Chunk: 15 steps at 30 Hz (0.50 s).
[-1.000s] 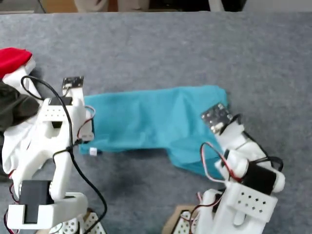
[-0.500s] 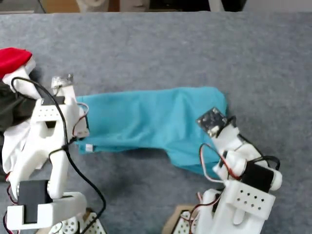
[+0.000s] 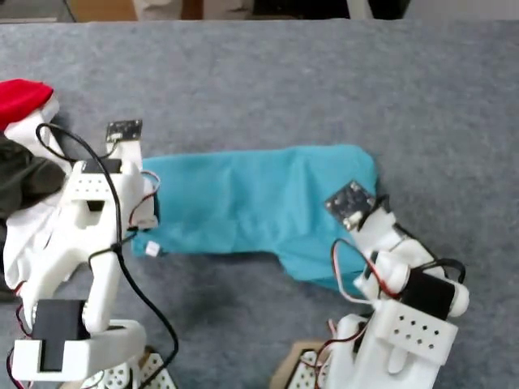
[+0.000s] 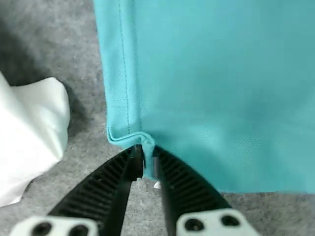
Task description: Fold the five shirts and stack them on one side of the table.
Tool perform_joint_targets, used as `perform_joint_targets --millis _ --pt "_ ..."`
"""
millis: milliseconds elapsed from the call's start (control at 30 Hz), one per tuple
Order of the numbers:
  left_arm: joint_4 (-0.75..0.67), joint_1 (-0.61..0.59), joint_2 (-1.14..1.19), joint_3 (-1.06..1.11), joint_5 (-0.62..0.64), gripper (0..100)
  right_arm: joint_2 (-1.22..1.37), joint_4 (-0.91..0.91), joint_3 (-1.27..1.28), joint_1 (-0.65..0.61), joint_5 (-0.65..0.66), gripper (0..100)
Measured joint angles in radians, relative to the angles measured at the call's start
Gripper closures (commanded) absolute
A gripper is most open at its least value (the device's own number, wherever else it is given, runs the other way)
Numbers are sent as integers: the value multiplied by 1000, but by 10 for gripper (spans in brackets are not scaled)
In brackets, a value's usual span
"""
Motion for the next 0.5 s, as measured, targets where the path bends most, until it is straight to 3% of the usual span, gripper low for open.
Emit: perform_joint_targets --millis 100,200,300,433,500 --pt "0 -35 -12 0 -2 804 0 0 0 0 9 705" --pt "8 -86 -15 -12 -3 804 0 0 0 0 28 701" --pt "61 -140 -15 -84 -9 805 0 0 -6 0 28 769" --pt "158 -183 -15 -233 -8 902 2 -52 -75 0 0 998" --pt "166 -176 -15 -296 2 986 23 -123 -92 -35 -34 963"
